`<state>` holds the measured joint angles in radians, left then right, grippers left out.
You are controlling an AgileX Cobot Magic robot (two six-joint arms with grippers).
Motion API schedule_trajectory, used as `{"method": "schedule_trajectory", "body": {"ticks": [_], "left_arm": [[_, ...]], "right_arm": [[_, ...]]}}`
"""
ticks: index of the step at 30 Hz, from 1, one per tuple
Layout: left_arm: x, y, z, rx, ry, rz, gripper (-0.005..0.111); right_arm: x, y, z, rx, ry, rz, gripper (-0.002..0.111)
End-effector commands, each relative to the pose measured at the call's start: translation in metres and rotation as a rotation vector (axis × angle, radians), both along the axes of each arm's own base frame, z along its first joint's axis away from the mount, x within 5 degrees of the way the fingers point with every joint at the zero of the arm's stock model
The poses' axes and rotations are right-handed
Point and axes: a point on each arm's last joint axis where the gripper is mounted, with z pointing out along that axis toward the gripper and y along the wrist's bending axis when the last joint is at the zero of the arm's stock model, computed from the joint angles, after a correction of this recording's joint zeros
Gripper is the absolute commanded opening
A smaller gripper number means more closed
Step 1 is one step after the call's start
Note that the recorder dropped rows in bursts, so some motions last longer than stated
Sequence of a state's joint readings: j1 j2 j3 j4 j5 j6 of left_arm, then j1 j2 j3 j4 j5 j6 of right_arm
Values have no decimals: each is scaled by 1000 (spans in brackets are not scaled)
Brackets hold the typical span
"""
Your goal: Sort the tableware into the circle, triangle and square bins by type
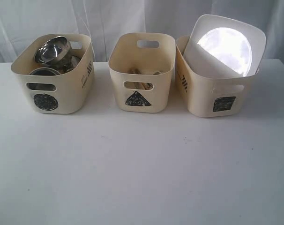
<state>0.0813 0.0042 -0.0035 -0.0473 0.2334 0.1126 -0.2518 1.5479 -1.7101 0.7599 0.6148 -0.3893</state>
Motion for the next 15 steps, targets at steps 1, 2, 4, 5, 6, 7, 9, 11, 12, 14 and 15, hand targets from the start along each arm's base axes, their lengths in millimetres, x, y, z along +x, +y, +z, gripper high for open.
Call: {"method": "schedule_trajectory", "body": {"ticks": [1, 2, 4, 5, 6, 7, 9, 11, 12, 14, 15], "left_arm": [[0, -1, -1, -14, -3, -4, 0], [0, -1, -1, -14, -3, -4, 0], [0, -1, -1, -14, -3, -4, 0], [0, -1, -1, -14, -3, -4, 0], [0, -1, -1, -14, -3, -4, 0], [0, -1, -1, -14, -3, -4, 0], [0, -1, -1, -14, -3, -4, 0], [0, -1, -1, -14, -3, -4, 0], [0, -1, -1, -14, -3, -4, 0], [0, -1, -1, -14, -3, -4, 0], [0, -1, -1, -14, -3, -4, 0]], "right_arm": [[-38, 47, 3, 87, -190, -58, 0], [-51, 57, 1, 94, -239, -73, 0], [-75, 71, -12, 102, -316, -114, 0], [-89, 75, -17, 101, -366, -142, 0], [-103, 76, -24, 78, -412, -172, 0], [-116, 75, -27, 62, -457, -205, 0], [-136, 74, -46, -10, -466, -222, 0], [-147, 74, -67, -79, -413, -193, 0], [-150, 76, -79, -96, -368, -166, 0], [-155, 81, -104, -103, -256, -84, 0], [-157, 86, -115, -107, -188, -21, 0]]}}
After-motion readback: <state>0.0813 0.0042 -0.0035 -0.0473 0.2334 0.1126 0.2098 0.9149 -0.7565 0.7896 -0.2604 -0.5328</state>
